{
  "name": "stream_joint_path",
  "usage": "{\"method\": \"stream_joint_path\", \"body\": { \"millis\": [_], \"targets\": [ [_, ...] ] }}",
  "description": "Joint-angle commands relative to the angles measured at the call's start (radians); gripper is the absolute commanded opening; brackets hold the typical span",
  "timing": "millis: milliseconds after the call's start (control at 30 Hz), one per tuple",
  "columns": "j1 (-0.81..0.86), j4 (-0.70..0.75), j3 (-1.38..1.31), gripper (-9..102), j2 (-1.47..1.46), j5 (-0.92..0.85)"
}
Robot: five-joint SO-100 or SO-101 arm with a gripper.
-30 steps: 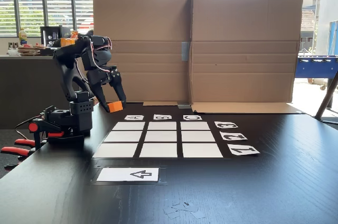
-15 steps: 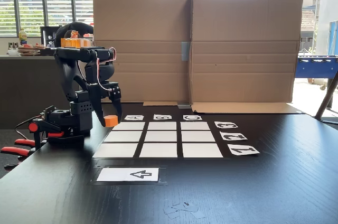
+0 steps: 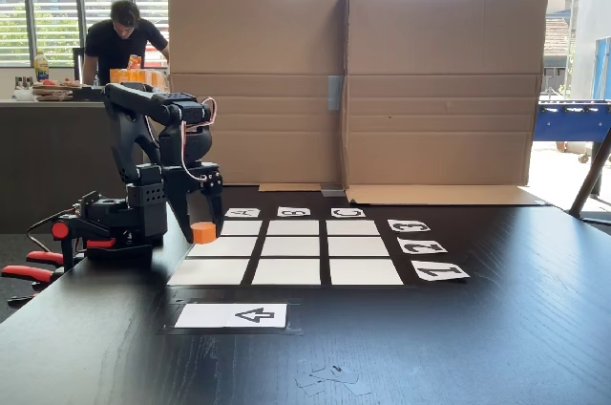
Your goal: Pick up the round, orange token and place it in the grid on square A1.
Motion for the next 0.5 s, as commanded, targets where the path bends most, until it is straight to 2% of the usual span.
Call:
{"method": "stream_joint_path", "body": {
  "millis": [0, 467],
  "targets": [
    [0.011, -0.049, 0.011, 10, -0.006, -0.006],
    [0.021, -0.163, 0.061, 10, -0.08, -0.006]
  ]
}}
